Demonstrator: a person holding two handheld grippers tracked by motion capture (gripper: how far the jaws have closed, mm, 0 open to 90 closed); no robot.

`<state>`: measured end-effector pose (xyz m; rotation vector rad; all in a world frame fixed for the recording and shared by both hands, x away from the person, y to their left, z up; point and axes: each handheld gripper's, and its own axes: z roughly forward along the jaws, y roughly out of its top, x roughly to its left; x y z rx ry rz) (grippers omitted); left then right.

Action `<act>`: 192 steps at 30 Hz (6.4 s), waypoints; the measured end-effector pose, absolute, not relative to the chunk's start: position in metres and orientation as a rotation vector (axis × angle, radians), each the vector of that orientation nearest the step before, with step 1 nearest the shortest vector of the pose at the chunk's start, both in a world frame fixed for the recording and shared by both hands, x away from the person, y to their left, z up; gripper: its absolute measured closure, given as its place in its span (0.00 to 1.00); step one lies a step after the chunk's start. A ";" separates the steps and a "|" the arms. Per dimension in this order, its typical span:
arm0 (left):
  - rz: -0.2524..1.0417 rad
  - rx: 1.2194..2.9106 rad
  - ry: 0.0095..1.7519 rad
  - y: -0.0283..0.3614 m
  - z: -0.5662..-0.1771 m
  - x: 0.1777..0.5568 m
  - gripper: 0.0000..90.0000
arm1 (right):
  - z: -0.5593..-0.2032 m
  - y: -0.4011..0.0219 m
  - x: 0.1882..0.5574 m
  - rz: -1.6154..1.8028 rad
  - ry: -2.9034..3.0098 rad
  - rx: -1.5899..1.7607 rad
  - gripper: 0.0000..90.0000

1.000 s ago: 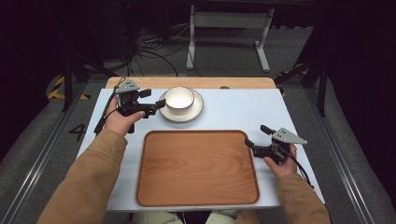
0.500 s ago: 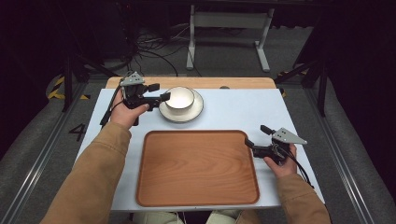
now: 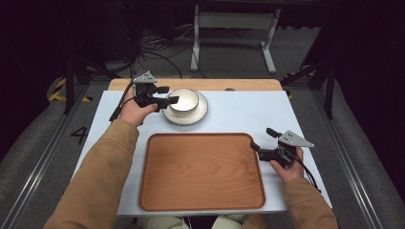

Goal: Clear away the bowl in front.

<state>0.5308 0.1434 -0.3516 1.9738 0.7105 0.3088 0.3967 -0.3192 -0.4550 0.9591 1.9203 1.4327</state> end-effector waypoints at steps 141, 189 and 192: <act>0.370 2.517 0.428 0.063 -0.353 0.522 0.91 | -0.455 -0.321 0.395 1.446 1.898 0.959 0.10; 0.238 2.592 0.016 0.040 -0.301 0.395 0.91 | -0.455 -0.320 0.395 1.445 1.903 0.958 0.09; 0.232 2.606 -0.013 0.038 -0.301 0.392 0.91 | -0.455 -0.320 0.395 1.446 1.903 0.958 0.09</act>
